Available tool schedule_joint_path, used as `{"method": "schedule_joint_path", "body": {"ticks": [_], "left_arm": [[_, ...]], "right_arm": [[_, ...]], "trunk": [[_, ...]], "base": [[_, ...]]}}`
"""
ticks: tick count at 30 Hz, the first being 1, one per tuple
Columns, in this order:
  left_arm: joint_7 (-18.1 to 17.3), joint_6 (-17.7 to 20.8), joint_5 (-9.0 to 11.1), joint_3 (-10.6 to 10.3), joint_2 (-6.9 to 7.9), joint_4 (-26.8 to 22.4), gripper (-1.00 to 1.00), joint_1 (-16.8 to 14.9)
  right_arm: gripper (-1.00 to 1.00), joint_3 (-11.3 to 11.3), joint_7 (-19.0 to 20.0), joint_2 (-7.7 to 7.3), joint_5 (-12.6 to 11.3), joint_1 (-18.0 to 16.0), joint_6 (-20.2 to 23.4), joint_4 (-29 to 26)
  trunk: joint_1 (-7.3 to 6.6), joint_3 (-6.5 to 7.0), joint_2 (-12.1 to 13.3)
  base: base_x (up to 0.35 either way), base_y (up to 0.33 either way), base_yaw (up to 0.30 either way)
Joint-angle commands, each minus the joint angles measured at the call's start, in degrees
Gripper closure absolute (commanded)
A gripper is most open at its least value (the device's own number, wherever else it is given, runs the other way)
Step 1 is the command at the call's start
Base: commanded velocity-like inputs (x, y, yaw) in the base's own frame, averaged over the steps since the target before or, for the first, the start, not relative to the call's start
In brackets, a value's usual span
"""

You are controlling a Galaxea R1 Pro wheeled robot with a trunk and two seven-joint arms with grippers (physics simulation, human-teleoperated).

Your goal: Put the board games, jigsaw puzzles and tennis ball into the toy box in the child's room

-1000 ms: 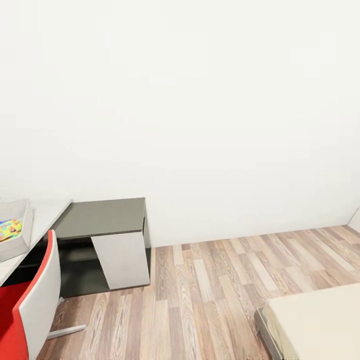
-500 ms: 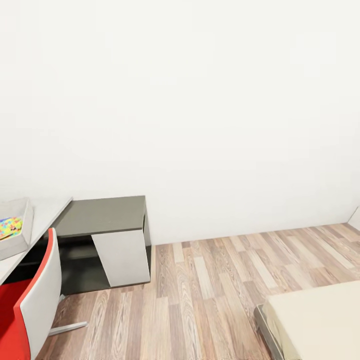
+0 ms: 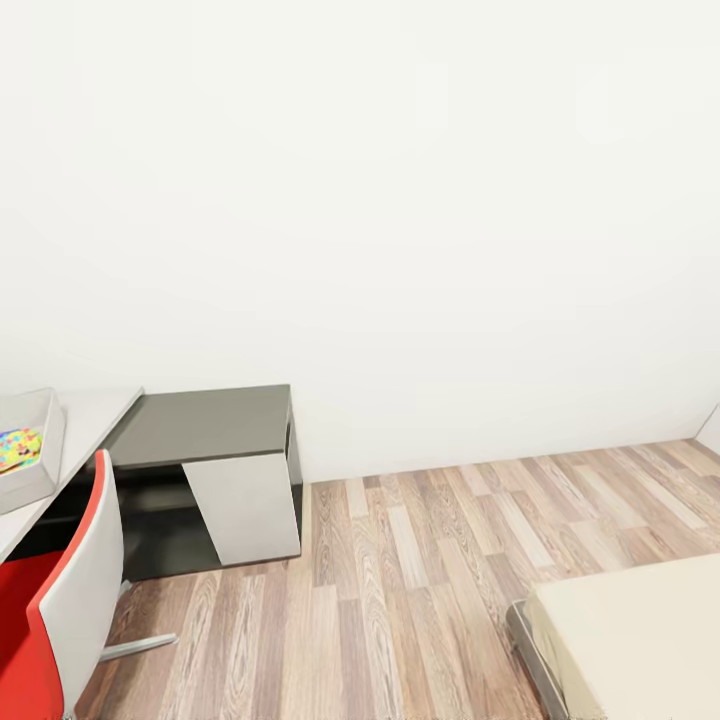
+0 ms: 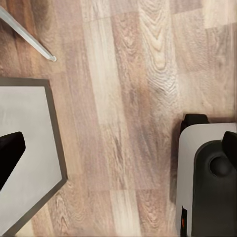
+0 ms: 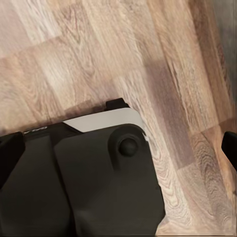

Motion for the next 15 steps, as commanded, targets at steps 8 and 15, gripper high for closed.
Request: {"method": "schedule_joint_path", "body": {"ticks": [8,15], "left_arm": [[0.1,-0.2,0.0,-0.2,-0.31,0.1,-1.0,-0.1],[0.1,-0.1,0.0,-0.2,-1.29,0.1,-1.0,-0.1]], "right_arm": [[-1.0,0.5,-0.1,-0.43,-0.3,2.3,-0.8,1.2],[-1.0,0.5,4.4,-1.62,2.9,3.6,-3.5,1.3]], "trunk": [[0.03,-0.88,-0.1],[0.03,-1.55,-0.1]], "base": [[0.0,-0.001,0.0],[-0.042,-0.154,0.0]]}}
